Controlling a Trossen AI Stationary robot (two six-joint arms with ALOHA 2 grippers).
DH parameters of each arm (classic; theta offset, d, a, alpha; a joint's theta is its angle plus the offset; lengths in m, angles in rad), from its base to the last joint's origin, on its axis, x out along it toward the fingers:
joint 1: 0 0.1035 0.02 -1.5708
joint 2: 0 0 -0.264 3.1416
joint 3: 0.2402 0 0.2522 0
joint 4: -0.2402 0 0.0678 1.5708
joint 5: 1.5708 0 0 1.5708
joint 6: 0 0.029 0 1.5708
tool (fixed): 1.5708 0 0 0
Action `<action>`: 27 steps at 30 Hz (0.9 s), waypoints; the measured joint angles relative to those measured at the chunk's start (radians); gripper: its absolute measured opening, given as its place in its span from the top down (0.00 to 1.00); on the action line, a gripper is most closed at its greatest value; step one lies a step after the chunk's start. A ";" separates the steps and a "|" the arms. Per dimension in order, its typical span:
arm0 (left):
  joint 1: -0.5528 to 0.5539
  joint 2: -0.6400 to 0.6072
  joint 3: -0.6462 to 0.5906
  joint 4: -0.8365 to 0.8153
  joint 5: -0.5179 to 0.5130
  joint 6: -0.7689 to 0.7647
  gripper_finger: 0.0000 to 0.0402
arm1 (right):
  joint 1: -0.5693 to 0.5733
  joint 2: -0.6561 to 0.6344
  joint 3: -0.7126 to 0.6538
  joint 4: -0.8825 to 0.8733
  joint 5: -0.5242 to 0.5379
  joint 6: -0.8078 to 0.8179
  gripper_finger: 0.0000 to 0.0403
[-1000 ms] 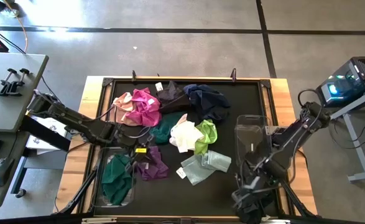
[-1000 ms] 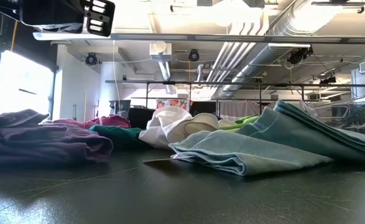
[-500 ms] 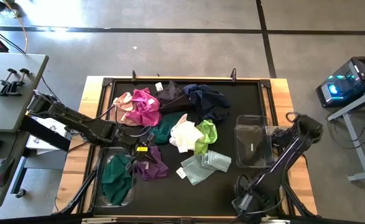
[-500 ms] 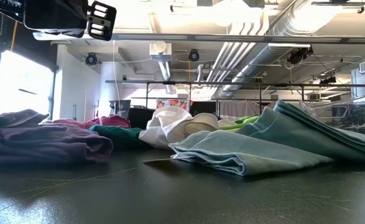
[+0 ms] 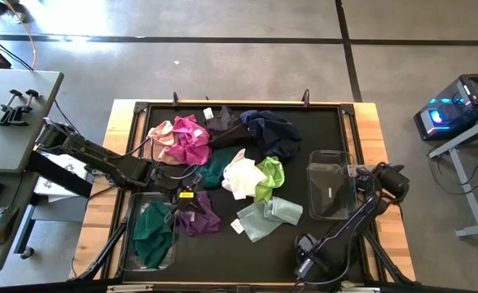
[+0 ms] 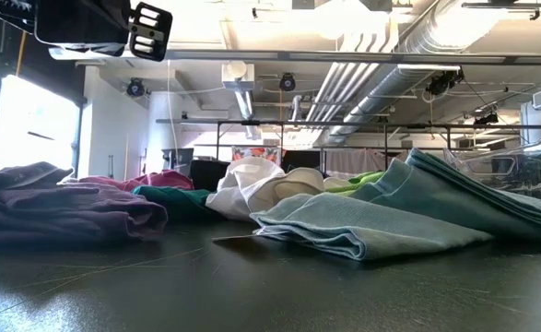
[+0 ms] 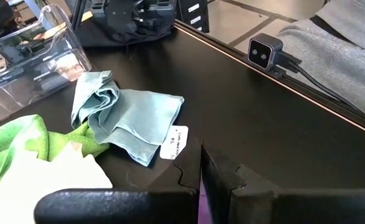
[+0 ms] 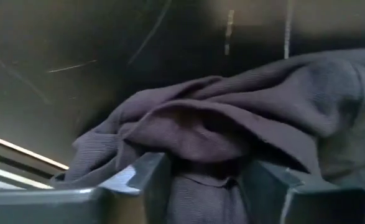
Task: Sort towels by color in basket
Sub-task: Put the bottom black towel into the left transparent bin
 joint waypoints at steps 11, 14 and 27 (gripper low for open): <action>0.000 0.000 0.000 -0.010 -0.003 0.000 1.00 | 0.004 -0.009 -0.003 0.132 0.210 -0.090 0.97; 0.000 0.000 0.000 0.000 -0.006 0.001 1.00 | -0.006 -0.031 -0.005 0.211 0.309 -0.147 0.95; -0.036 0.000 -0.001 0.124 -0.083 0.054 1.00 | -0.069 -0.273 -0.007 0.397 0.860 -0.639 0.99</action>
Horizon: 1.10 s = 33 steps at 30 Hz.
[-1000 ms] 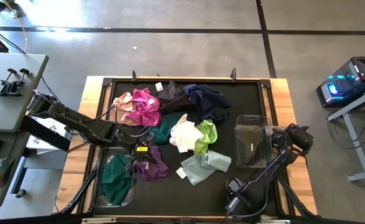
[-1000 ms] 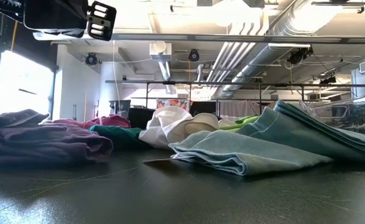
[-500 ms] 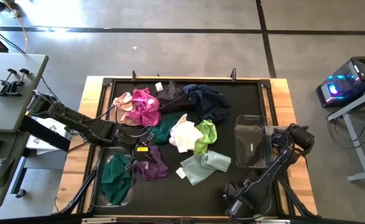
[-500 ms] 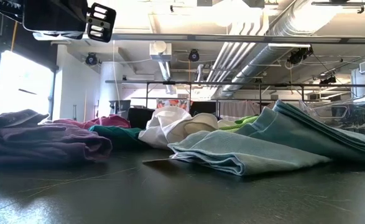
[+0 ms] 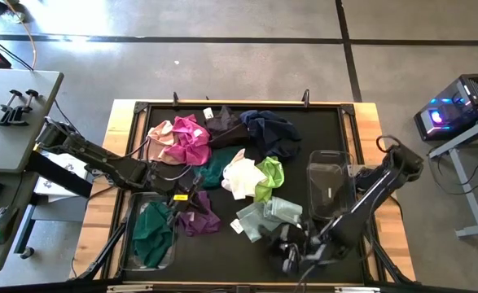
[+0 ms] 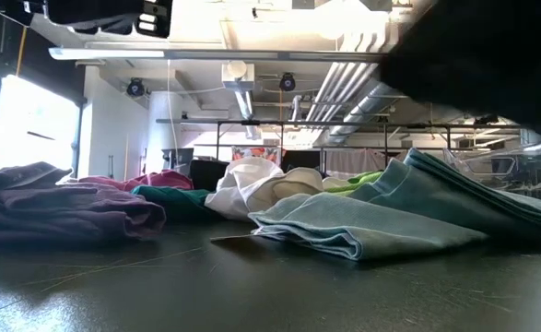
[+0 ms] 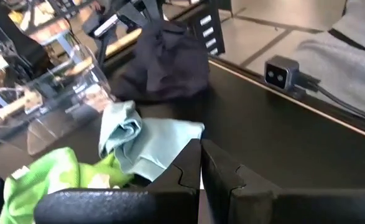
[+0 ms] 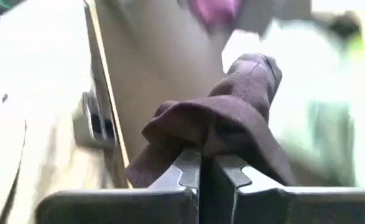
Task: Sort towels by color in basket
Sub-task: Put the bottom black towel into the left transparent bin
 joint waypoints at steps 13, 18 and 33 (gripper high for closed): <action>0.012 0.000 0.000 0.149 -0.009 0.059 0.99 | -0.305 0.034 -0.003 0.480 -0.189 -1.047 0.99; 0.034 0.000 0.000 0.145 -0.052 0.092 0.90 | -0.394 0.033 -0.174 0.929 -0.312 -1.190 1.00; 0.137 0.006 -0.071 0.271 0.023 -0.029 0.49 | -0.432 -0.037 -0.224 1.458 -0.238 -1.344 1.00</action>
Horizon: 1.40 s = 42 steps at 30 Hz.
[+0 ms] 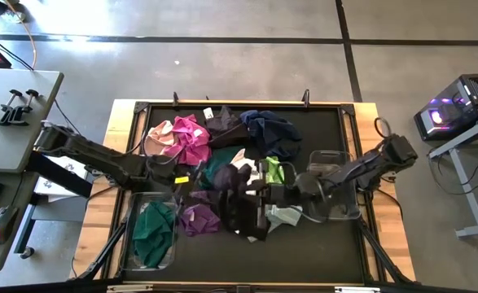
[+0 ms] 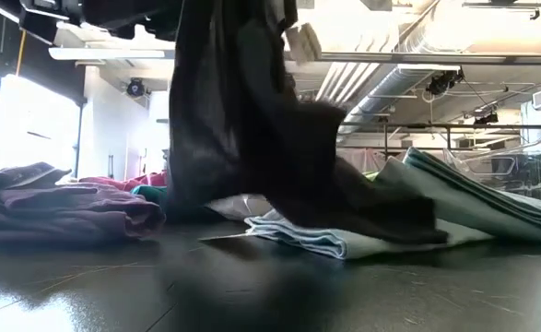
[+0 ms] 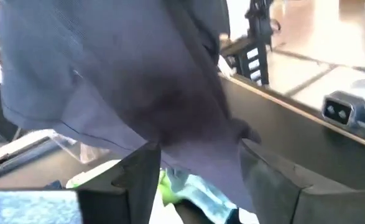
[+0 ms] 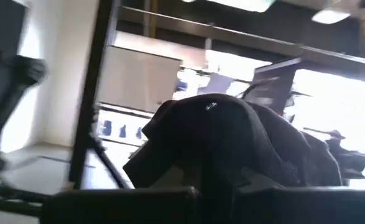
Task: Sort towels by color in basket
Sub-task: Put the bottom black towel into the left transparent bin
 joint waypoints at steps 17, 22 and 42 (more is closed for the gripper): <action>0.061 0.336 0.007 0.671 -0.029 0.051 0.47 | 0.059 -0.033 0.101 -0.097 0.310 -0.163 1.00; 0.054 0.451 0.110 0.676 -0.026 -0.062 0.47 | 0.059 -0.033 0.101 -0.147 0.397 -0.148 1.00; 0.049 0.568 0.295 0.528 -0.051 -0.210 0.45 | 0.036 -0.004 0.101 -0.279 0.421 -0.029 1.00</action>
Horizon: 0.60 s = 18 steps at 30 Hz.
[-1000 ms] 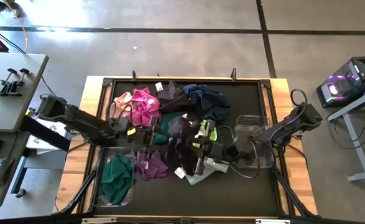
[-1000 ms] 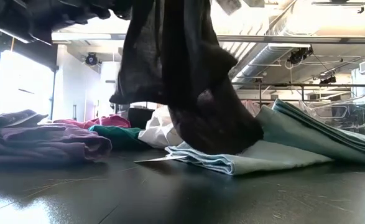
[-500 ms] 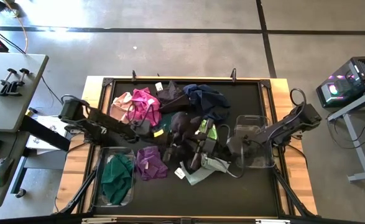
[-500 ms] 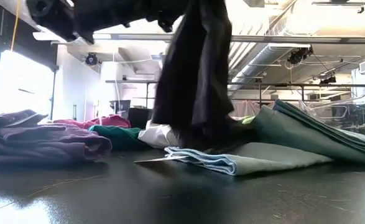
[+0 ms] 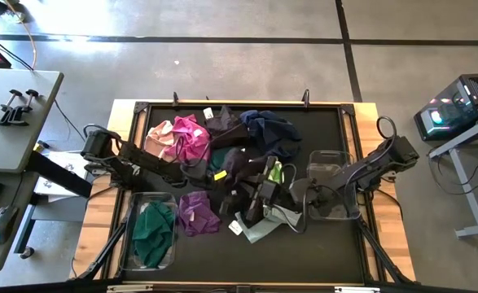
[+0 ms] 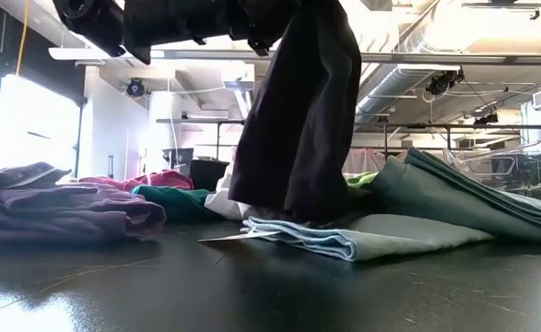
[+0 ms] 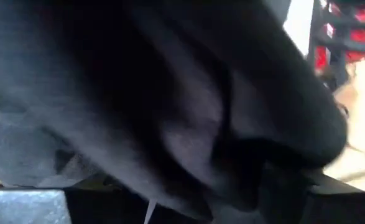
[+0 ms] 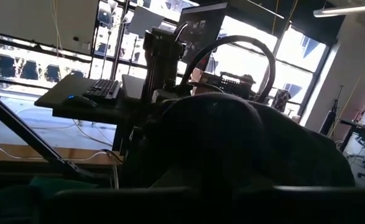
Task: Sort towels by color in basket
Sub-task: Put the bottom black towel into the left transparent bin
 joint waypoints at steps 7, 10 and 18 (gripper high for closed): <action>0.001 0.000 0.000 -0.054 -0.072 0.003 0.56 | 0.025 0.000 0.000 0.024 -0.001 -0.018 0.96; 0.002 0.000 0.000 -0.064 -0.038 0.018 0.60 | 0.029 0.000 0.000 0.024 -0.002 -0.021 0.95; -0.015 0.000 0.000 -0.102 -0.028 0.097 0.94 | 0.063 -0.022 0.000 0.022 0.093 -0.022 0.92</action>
